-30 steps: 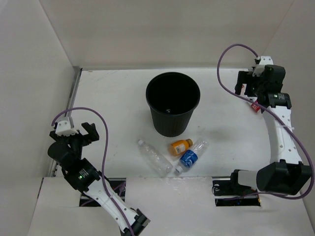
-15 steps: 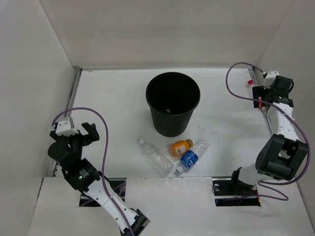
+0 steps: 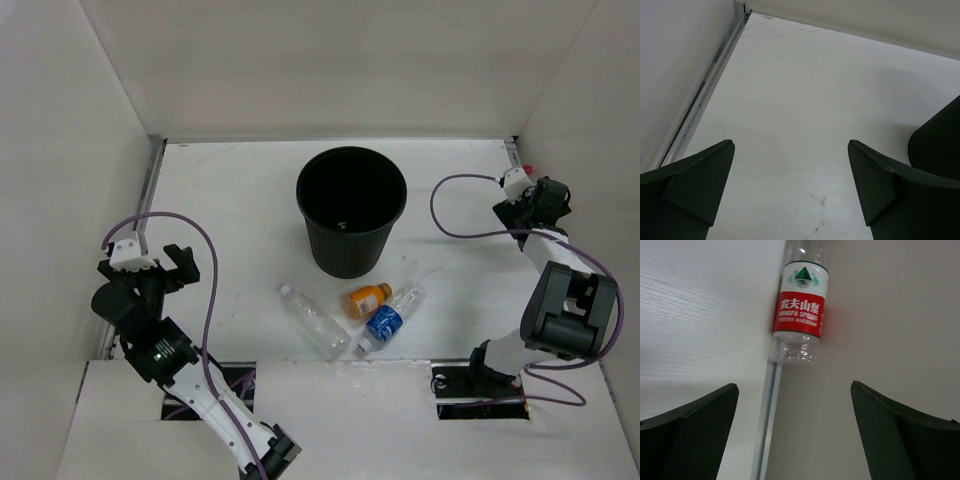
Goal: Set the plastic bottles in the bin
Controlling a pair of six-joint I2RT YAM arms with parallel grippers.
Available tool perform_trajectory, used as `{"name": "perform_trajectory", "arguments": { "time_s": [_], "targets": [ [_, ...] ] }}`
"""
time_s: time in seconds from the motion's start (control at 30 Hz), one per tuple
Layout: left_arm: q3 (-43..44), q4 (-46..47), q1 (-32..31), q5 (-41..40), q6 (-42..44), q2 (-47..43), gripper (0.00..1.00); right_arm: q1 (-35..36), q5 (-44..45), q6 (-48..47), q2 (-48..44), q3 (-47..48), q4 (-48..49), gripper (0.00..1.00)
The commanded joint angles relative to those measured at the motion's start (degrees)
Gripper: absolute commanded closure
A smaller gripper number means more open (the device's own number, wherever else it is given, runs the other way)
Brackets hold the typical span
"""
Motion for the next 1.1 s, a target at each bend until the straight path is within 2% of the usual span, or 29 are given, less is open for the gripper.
{"name": "perform_trajectory", "arguments": {
  "time_s": [0.0, 0.17, 0.33, 0.4, 0.43, 0.47, 0.53, 0.57, 0.8, 1.07],
  "targets": [
    [4.1, 0.3, -0.3, 1.2, 1.2, 0.1, 0.0, -3.0, -0.7, 1.0, 2.3, 3.0, 8.6, 0.0],
    [6.7, -1.5, -0.4, 1.3, 1.6, 1.0, 0.0, -4.8, -2.2, 5.7, 3.9, 4.2, 8.8, 0.0],
    [9.9, -4.0, 0.0, 2.2, 2.3, 1.1, 0.0, -8.4, -4.3, 9.5, 6.8, 5.2, 10.3, 0.1],
    [11.0, -5.2, 0.0, 2.5, 2.8, 1.3, 0.0, -9.1, -4.4, 10.6, 7.7, 5.0, 12.4, 0.2],
    [11.6, -5.7, 0.1, 2.7, 2.9, 1.4, 0.0, -9.3, -4.4, 10.9, 7.8, 4.8, 13.6, 0.21],
    [12.1, -6.2, 0.2, 2.9, 3.0, 1.6, 0.0, -9.4, -4.5, 11.2, 7.9, 4.3, 15.3, 0.21],
    [13.2, -7.1, 0.5, 3.3, 3.1, 2.0, 0.0, -9.6, -4.4, 11.3, 8.4, 3.0, 18.9, 0.11],
    [13.9, -7.5, 0.6, 3.6, 3.1, 2.1, 0.0, -9.8, -4.5, 11.2, 8.9, 2.4, 20.7, 0.09],
    [18.2, -9.9, 0.9, 4.5, 3.2, 4.0, 0.0, -9.9, -10.2, 16.2, 11.2, 1.5, 24.0, 0.11],
    [20.4, -12.6, 1.3, 4.6, 3.9, 3.7, 0.0, -9.4, -9.2, 13.8, 15.8, 0.4, 28.1, 0.11]
  ]
}}
